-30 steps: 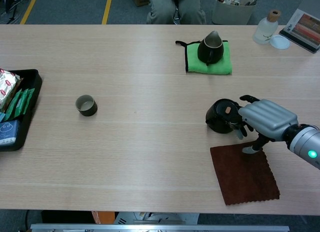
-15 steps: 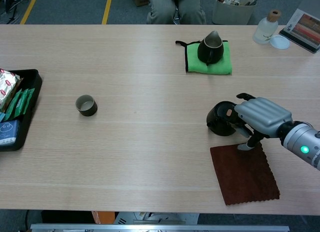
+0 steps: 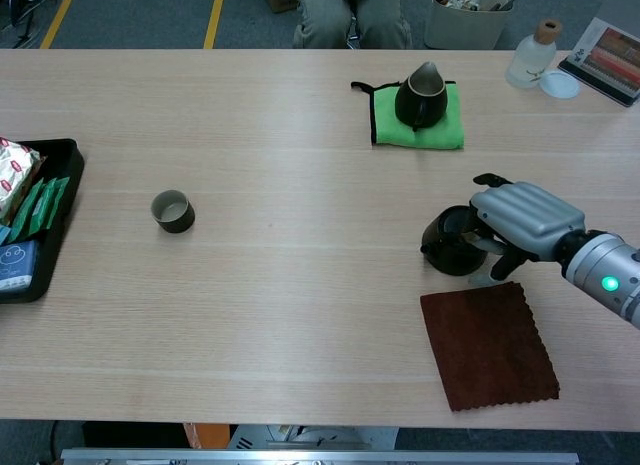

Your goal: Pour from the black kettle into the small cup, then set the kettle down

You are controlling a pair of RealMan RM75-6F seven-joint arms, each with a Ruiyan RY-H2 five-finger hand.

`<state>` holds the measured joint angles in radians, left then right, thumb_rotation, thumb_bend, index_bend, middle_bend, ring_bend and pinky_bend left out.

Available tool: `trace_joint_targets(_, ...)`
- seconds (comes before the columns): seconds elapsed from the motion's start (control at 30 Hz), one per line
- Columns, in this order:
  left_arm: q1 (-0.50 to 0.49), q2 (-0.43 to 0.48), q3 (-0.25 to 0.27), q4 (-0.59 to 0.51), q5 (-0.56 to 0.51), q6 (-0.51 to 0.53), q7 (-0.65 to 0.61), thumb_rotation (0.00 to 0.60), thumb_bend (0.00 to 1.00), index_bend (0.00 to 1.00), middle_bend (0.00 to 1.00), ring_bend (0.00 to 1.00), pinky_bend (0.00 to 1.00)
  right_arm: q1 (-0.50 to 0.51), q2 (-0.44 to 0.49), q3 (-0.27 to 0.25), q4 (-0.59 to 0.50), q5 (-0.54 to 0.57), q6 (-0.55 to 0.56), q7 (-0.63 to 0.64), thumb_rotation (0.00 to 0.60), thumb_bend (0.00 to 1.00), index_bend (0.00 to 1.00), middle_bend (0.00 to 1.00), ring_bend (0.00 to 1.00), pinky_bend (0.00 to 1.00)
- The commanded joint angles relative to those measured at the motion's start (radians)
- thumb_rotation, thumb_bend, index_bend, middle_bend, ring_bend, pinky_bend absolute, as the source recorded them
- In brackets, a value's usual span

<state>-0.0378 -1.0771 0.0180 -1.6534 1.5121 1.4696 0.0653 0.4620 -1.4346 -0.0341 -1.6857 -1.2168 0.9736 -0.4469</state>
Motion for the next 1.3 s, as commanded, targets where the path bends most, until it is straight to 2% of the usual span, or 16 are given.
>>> trace_joint_targets(0.03,-0.001,0.001,0.0,-0.004,0.001,-0.001,0.004,0.6,0.27,0.27,0.27,0.24,0.17,0.0,0.006,0.005,-0.002,-0.004,0.003,0.017,0.6,0.0,1.0,0.96,0.9,0.0)
trace_joint_targets(0.33,-0.004,0.006,0.002,-0.02,0.012,-0.001,0.011,0.6,0.27,0.27,0.27,0.24,0.17,-0.006,0.039,0.03,-0.037,-0.013,0.028,0.085,0.6,0.0,1.0,0.97,0.92,0.0)
trace_joint_targets(0.63,-0.005,0.015,0.005,-0.045,0.026,0.004,0.025,0.6,0.27,0.27,0.27,0.24,0.17,-0.015,0.101,0.058,-0.077,-0.066,0.06,0.211,0.6,0.0,1.0,0.97,0.92,0.0)
trace_joint_targets(0.7,-0.006,0.017,0.005,-0.053,0.03,0.006,0.027,0.6,0.27,0.27,0.27,0.24,0.17,-0.017,0.119,0.058,-0.082,-0.088,0.061,0.25,0.57,0.0,1.0,0.97,0.92,0.0)
trace_joint_targets(0.77,-0.007,0.018,0.005,-0.06,0.035,0.008,0.03,0.6,0.27,0.27,0.27,0.24,0.17,-0.021,0.131,0.057,-0.083,-0.107,0.068,0.279,0.501,0.0,1.0,0.97,0.92,0.0)
trace_joint_targets(0.87,-0.008,0.02,0.005,-0.067,0.04,0.009,0.035,0.6,0.27,0.27,0.27,0.24,0.17,-0.025,0.145,0.057,-0.084,-0.129,0.077,0.307,0.446,0.0,1.0,0.97,0.93,0.0)
trace_joint_targets(1.1,-0.009,0.022,0.005,-0.084,0.044,0.013,0.063,0.6,0.27,0.27,0.27,0.24,0.17,-0.036,0.165,0.064,-0.101,-0.139,0.115,0.274,0.438,0.0,1.0,0.99,0.95,0.0)
trace_joint_targets(1.17,-0.008,0.023,0.005,-0.088,0.045,0.014,0.065,0.6,0.27,0.27,0.27,0.24,0.17,-0.045,0.16,0.067,-0.1,-0.154,0.144,0.269,0.438,0.1,1.0,1.0,0.96,0.0)
trace_joint_targets(1.23,-0.008,0.025,0.006,-0.09,0.047,0.015,0.065,0.6,0.27,0.27,0.27,0.24,0.17,-0.052,0.156,0.068,-0.096,-0.169,0.164,0.273,0.44,0.26,1.0,1.0,0.96,0.0)
trace_joint_targets(1.3,-0.008,0.026,0.006,-0.093,0.048,0.016,0.065,0.6,0.27,0.27,0.27,0.24,0.17,-0.055,0.16,0.068,-0.097,-0.177,0.171,0.279,0.44,0.34,1.0,1.0,0.97,0.0)
